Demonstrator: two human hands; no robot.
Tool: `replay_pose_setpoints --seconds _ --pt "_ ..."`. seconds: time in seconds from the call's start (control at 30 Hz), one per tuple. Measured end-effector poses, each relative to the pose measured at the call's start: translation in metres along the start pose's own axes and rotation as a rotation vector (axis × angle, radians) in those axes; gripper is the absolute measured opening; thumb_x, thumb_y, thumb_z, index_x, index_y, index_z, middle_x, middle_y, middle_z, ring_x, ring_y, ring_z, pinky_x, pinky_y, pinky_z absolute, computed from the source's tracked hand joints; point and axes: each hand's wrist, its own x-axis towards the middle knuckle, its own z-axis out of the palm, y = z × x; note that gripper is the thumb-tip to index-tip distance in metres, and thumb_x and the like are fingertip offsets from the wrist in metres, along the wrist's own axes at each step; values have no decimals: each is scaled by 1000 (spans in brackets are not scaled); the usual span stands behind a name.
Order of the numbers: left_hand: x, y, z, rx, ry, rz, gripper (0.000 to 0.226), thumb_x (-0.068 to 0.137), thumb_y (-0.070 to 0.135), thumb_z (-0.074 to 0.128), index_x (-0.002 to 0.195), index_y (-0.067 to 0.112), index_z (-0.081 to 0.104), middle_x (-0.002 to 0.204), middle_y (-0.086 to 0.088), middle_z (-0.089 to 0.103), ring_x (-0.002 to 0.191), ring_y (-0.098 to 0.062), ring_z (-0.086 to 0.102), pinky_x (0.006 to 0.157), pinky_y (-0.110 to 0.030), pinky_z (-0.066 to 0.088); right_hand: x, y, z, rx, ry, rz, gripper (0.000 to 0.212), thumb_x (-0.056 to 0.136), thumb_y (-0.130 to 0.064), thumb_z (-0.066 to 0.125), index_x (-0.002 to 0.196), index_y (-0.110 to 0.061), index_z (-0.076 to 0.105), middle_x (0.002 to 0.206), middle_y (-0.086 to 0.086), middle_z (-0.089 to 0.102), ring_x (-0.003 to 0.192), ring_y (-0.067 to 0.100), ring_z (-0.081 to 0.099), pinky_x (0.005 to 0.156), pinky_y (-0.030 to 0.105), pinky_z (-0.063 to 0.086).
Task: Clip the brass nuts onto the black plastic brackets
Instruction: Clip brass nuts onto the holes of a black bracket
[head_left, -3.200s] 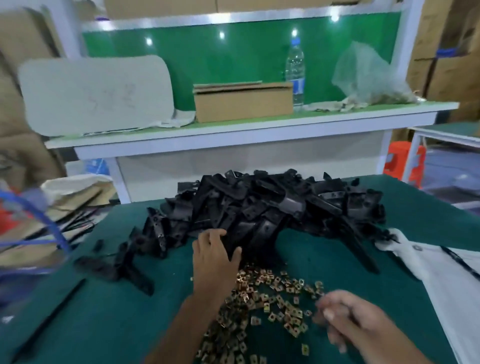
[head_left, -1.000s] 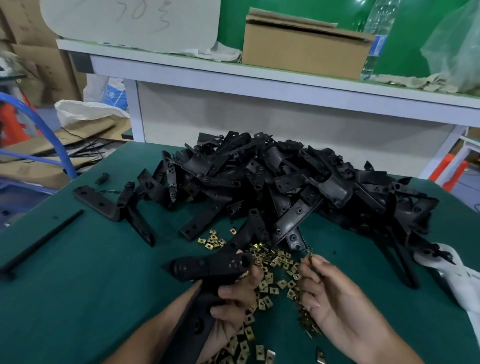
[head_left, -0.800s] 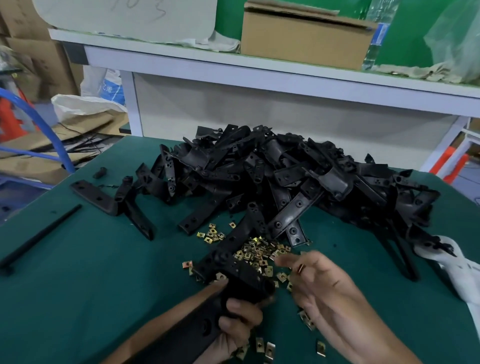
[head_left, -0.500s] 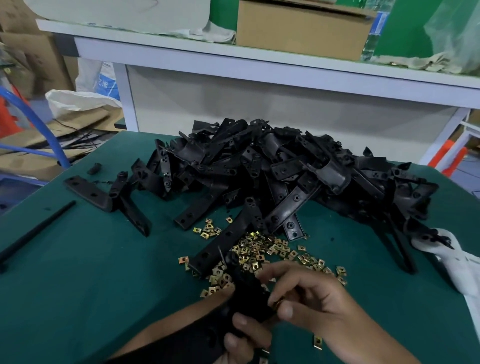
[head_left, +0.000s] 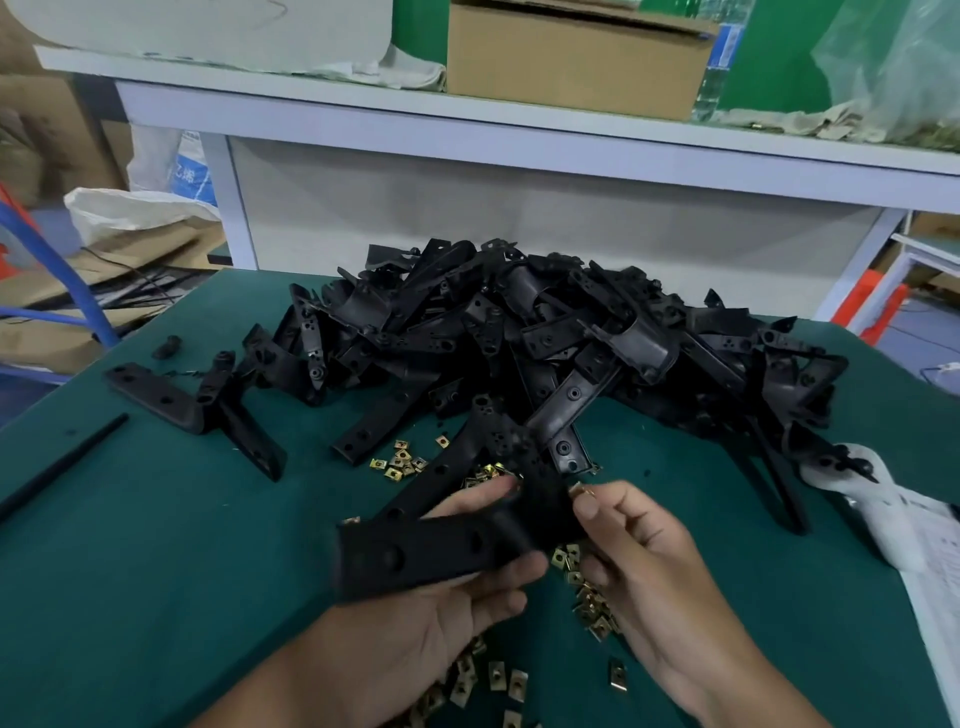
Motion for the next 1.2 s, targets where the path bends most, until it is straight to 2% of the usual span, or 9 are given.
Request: replay_pose_setpoints --seconds 0.13,0.23,0.37,0.43,0.6,0.67,0.87,1.0,1.2 --pt "1 1 4 -100 -71 -13 42 84 -4 64 125 5 69 124 -30 66 93 -41 73 64 -37 63 -1 1 5 70 36 29 13 82 -35 71 80 -22 73 73 -5 65 55 6 39 46 15 38" --pt "-4 -1 3 -95 -53 -11 40 73 -16 72 112 -12 67 112 -32 69 100 -44 72 58 -34 61 1 2 4 113 82 25 12 85 -31 68 80 -20 72 74 0 60 55 7 37 47 16 38" --pt "-9 1 9 610 59 247 33 85 6 69 103 32 76 100 -7 78 96 -19 74 69 -20 54 -1 9 6 40 58 59 16 79 -39 73 79 -23 71 71 0 52 57 10 36 52 26 32" --pt "-9 0 7 734 164 337 15 86 18 77 94 30 78 93 -2 78 82 -20 71 64 -21 53 -2 12 8 -17 12 38 21 75 -41 76 81 -22 71 73 0 57 60 9 42 52 23 34" --pt "-14 6 7 673 196 243 30 74 50 84 100 37 77 101 3 78 93 -20 72 67 -20 55 -1 12 3 -118 -9 -39 32 76 -50 83 86 -22 72 65 -9 52 59 6 45 54 17 39" --pt "-14 9 7 691 202 269 30 76 49 80 103 36 77 103 4 78 96 -16 72 73 -14 54 -1 12 4 -108 -50 -45 34 73 -52 82 88 -23 73 70 -8 55 61 6 45 55 18 39" --pt "-9 13 10 495 -56 276 39 98 42 64 127 17 69 133 -9 67 128 -24 60 108 -29 47 -2 9 6 -112 -116 -73 37 82 -52 76 103 -21 77 82 -7 67 63 5 44 56 16 37" --pt "-8 13 9 364 -102 254 39 96 38 67 126 12 68 132 -16 66 124 -30 62 97 -32 53 -3 9 6 -146 -106 -48 49 69 -61 82 99 -23 79 80 -4 67 66 5 50 57 17 41" --pt "-7 15 8 310 -45 214 39 92 37 68 117 7 71 126 -22 68 119 -34 65 91 -30 55 -5 3 7 14 -130 27 16 70 -37 80 74 -22 78 74 -1 68 55 0 52 48 12 38"
